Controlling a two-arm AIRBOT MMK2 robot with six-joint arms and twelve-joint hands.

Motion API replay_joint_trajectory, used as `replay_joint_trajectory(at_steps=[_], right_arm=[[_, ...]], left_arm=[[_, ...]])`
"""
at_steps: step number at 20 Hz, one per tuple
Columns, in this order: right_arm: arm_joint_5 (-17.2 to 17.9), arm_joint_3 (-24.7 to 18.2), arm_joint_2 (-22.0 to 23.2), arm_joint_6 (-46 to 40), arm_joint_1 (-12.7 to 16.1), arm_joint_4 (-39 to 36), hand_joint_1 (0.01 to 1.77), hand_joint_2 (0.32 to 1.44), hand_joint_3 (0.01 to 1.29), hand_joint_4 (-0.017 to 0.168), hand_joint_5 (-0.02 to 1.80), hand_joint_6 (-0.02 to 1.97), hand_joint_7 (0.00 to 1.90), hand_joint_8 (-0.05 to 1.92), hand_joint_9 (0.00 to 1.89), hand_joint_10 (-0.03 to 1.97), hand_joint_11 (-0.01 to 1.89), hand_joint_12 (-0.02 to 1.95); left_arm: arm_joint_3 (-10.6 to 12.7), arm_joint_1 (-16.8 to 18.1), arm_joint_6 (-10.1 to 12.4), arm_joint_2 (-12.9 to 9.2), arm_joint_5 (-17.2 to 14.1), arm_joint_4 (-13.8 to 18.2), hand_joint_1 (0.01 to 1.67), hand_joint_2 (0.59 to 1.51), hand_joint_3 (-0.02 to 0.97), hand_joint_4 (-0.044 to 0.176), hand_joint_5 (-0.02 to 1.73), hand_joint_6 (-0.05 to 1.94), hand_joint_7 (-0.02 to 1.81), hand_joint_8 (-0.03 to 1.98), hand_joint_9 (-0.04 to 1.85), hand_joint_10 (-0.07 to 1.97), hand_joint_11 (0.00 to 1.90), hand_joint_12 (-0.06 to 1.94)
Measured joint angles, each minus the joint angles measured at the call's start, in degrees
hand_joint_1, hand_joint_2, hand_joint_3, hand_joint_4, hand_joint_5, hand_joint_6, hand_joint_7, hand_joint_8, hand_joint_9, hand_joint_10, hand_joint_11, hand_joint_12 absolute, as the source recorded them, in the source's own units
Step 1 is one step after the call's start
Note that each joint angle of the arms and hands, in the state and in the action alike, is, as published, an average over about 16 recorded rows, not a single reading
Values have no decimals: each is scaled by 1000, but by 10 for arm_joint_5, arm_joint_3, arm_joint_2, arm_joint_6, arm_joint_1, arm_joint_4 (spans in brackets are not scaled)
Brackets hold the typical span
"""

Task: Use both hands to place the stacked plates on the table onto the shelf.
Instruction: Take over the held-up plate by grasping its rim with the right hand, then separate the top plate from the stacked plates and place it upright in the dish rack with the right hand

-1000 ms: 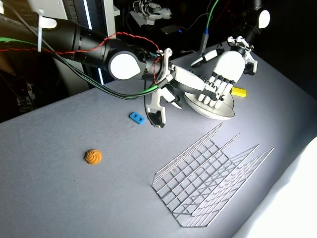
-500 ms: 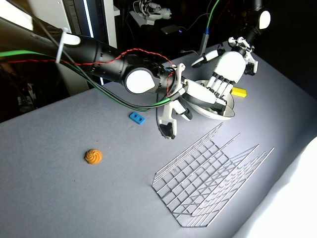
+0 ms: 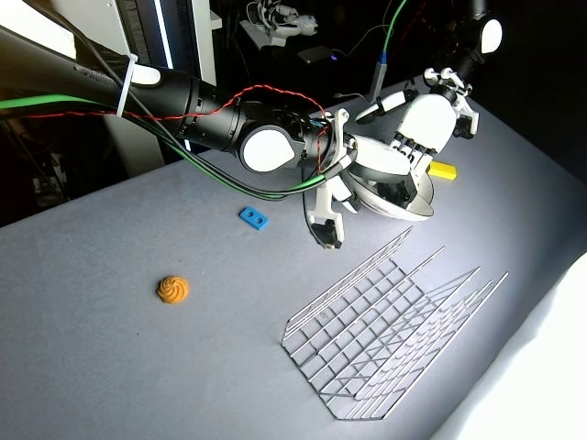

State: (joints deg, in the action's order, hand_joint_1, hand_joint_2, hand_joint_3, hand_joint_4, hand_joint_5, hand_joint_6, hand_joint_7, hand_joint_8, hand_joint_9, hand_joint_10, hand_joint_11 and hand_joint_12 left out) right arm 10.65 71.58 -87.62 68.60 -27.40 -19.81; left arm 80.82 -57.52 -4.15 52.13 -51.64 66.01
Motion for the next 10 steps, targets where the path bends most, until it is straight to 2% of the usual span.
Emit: replay_joint_trajectory(at_steps=[4,10], right_arm=[[9,0,-2,0,1,10,1250,983,19,-5,722,610,805,515,859,646,702,1075],[16,-1,-3,-1,2,21,1250,958,18,0,758,749,865,696,1000,596,779,1051]], left_arm=[[-1,9,7,-16,-2,3,22,952,26,3,21,18,3,-8,18,4,14,2],[-12,25,22,-55,-5,9,22,952,26,3,21,18,12,-4,18,4,14,0]])
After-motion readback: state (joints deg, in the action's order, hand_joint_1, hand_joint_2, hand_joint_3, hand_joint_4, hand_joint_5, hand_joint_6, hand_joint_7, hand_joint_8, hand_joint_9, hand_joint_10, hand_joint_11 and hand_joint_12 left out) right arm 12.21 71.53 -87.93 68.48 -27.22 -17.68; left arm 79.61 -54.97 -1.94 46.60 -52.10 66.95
